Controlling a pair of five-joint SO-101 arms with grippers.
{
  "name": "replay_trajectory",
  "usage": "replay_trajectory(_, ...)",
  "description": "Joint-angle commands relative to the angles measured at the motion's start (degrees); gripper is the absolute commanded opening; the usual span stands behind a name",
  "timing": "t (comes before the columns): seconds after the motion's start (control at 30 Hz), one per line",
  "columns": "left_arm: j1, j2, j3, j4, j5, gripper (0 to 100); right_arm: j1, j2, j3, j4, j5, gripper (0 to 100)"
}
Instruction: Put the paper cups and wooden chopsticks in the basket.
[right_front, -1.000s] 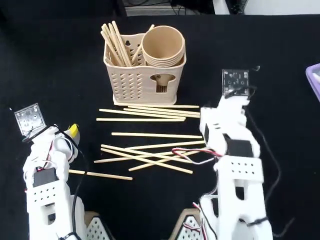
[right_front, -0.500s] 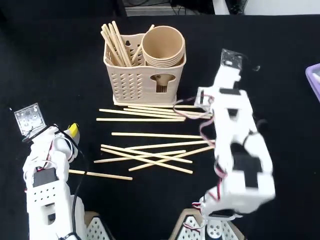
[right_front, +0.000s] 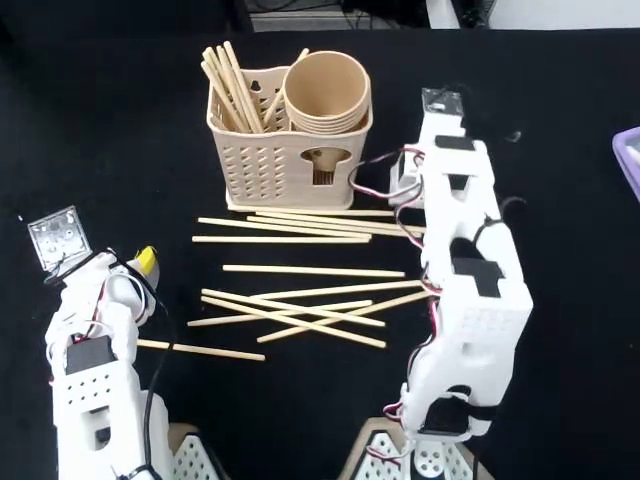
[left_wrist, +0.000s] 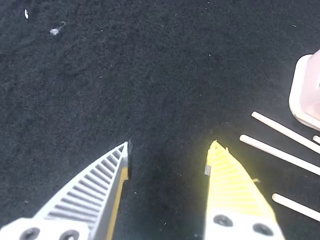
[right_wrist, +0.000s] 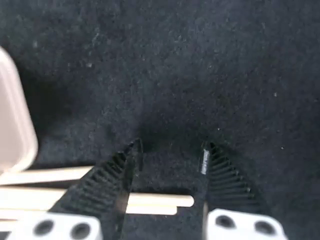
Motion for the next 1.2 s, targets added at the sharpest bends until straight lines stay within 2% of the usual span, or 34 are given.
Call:
replay_trajectory(0.0, -0.40, -0.70, -0.84, -0.97, -0.53, 25, -1.49, 0.13, -2.95, 3.25, 6.68, 18.8)
replay_trajectory(0.23, -0.40, -0.70, -0.84, -0.97, -0.53, 25, -1.32, 0.04, -2.51, 6.86, 14.33, 19.1)
replay_trajectory(0.5, -0.40, -0.70, -0.92, -0.97, -0.53, 25, -1.93, -4.70, 0.92, 9.49, 18.99, 19.1)
replay_trajectory(0.6, -0.40, -0.70, -0.92, -0.97, -0.53, 25, -3.96, -9.71, 7.25, 8.35, 21.36, 19.1)
replay_trajectory(0.87, -0.40, -0.70, -0.84, -0.97, -0.53, 25, -8.97, -27.65, 31.60, -2.99, 24.44, 19.1)
replay_trajectory(1.17, -0.40, -0.70, -0.84, -0.97, -0.53, 25, -11.69, -47.69, 46.29, -3.87, 29.01, 19.1)
